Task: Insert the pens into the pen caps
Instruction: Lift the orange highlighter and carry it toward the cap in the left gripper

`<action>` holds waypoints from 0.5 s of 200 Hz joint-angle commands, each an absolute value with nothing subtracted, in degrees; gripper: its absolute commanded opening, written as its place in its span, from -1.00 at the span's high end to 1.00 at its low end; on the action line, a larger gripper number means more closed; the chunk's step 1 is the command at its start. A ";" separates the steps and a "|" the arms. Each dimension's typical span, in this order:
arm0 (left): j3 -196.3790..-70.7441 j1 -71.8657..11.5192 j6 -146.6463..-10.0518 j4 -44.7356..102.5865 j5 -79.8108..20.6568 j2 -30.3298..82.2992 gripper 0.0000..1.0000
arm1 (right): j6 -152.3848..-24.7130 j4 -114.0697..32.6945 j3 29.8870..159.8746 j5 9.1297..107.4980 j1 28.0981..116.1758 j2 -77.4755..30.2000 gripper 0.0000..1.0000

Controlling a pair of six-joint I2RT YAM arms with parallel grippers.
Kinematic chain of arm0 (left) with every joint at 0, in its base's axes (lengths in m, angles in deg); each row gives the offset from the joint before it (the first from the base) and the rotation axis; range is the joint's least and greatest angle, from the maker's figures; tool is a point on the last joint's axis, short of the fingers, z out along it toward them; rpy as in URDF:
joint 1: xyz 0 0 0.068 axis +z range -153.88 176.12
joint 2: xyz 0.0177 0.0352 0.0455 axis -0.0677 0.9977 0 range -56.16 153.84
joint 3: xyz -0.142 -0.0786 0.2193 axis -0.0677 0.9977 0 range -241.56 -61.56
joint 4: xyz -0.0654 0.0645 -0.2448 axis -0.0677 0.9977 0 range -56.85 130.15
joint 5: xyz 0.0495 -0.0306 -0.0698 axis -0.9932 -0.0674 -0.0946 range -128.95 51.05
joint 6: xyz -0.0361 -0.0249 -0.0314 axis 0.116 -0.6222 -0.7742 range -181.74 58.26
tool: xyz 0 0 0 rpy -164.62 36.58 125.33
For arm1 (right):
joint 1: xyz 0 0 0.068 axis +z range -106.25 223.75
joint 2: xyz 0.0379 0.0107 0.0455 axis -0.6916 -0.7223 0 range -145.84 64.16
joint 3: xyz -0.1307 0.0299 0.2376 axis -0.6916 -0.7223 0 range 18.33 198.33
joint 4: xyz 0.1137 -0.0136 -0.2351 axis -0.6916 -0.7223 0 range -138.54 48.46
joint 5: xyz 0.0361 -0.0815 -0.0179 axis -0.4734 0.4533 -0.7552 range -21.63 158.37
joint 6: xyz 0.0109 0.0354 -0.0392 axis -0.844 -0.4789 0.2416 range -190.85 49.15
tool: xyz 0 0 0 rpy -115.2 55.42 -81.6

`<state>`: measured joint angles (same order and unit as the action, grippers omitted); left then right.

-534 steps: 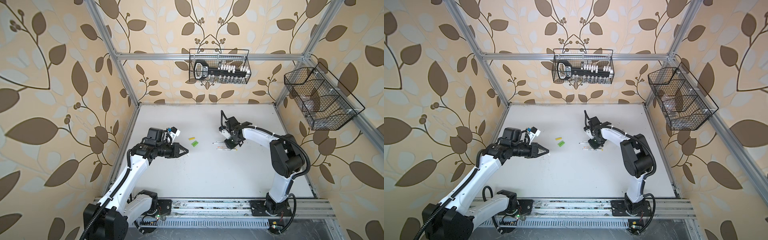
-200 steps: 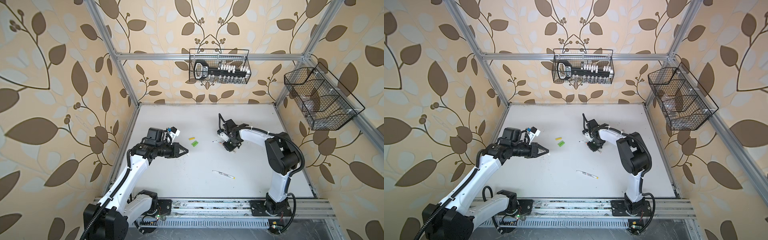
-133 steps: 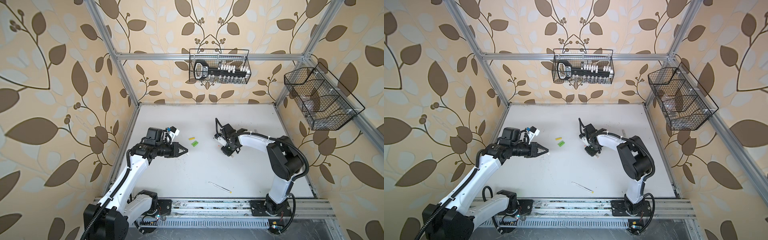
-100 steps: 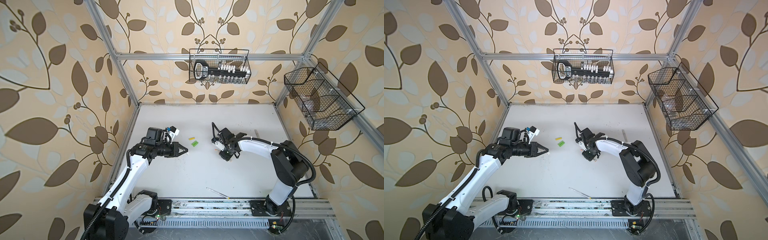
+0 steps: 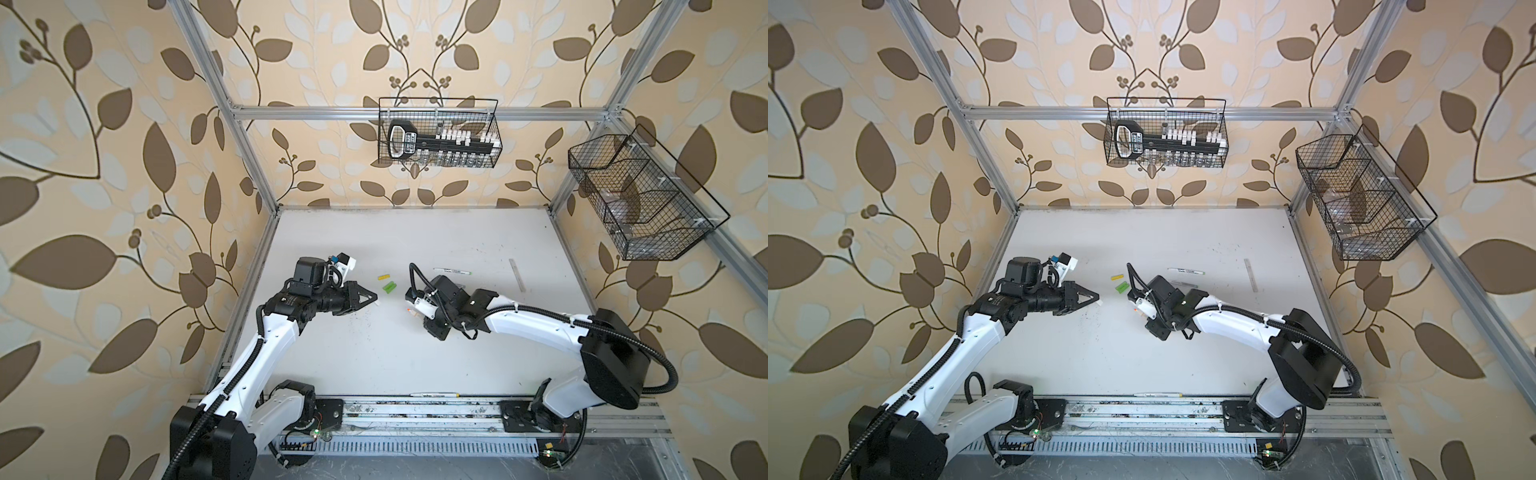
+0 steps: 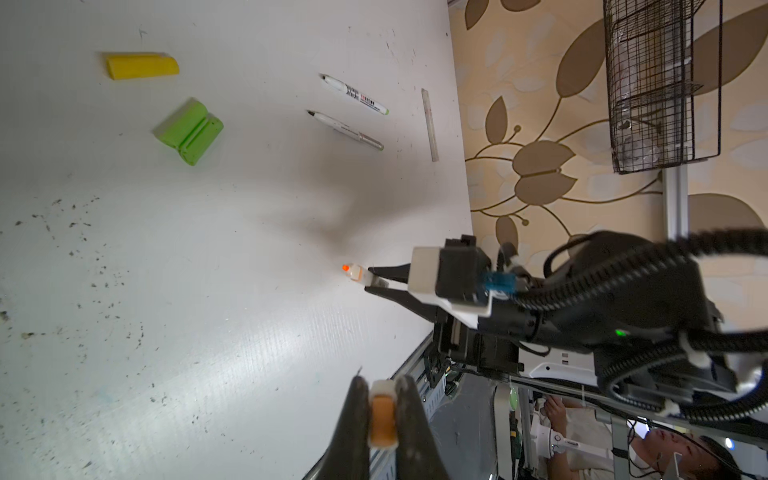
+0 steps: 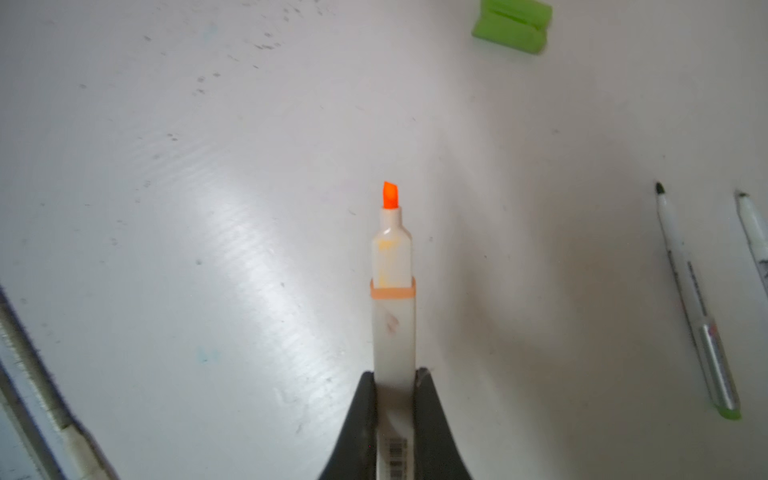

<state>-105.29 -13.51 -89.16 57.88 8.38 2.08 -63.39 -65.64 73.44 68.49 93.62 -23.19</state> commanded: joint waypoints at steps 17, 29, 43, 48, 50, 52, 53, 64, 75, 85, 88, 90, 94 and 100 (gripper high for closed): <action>-105.15 -12.67 -90.55 53.97 8.93 1.76 1.00 | -66.99 -58.30 72.99 70.37 98.36 -19.98 0.79; -105.08 -12.65 -90.44 53.91 8.82 1.76 1.00 | -68.67 -56.89 73.04 71.71 99.69 -19.46 0.79; -104.97 -12.67 -90.40 53.97 8.69 1.85 1.00 | -70.46 -55.54 73.15 72.10 100.78 -18.98 0.79; -104.98 -12.67 -90.39 53.91 8.69 1.93 1.00 | -71.00 -55.18 73.17 72.45 101.16 -18.82 0.79; -105.02 -12.67 -90.35 53.91 8.69 1.93 1.00 | -71.19 -55.03 73.19 72.51 101.26 -18.76 0.79; -105.06 -12.67 -90.32 53.94 8.69 1.98 1.00 | -71.31 -54.82 73.22 72.50 101.37 -18.75 0.79; -105.06 -12.67 -90.31 53.96 8.69 2.00 1.00 | -71.39 -54.68 73.24 72.45 101.44 -18.73 0.79; -105.07 -12.69 -90.31 53.72 8.99 2.11 1.00 | -71.77 -54.62 73.60 72.44 101.92 -18.72 0.79; -105.15 -12.67 -90.24 53.70 9.19 2.20 1.00 | -71.99 -54.54 73.95 72.86 102.17 -18.89 0.79; -105.16 -12.68 -90.17 53.71 9.37 2.20 1.00 | -72.41 -54.93 74.48 73.17 102.16 -19.19 0.79; -105.15 -12.70 -90.13 53.66 9.38 2.20 1.00 | -72.44 -54.98 74.63 73.12 102.20 -19.28 0.79; -105.15 -12.68 -90.17 53.70 9.45 2.20 1.00 | -72.50 -54.98 74.70 73.05 102.13 -19.32 0.79; -105.14 -12.67 -90.19 53.63 9.60 2.20 1.00 | -72.52 -54.96 74.86 72.94 102.19 -19.45 0.79; -105.16 -12.67 -90.17 53.51 9.85 2.20 1.00 | -72.64 -54.98 75.15 72.94 102.14 -19.62 0.79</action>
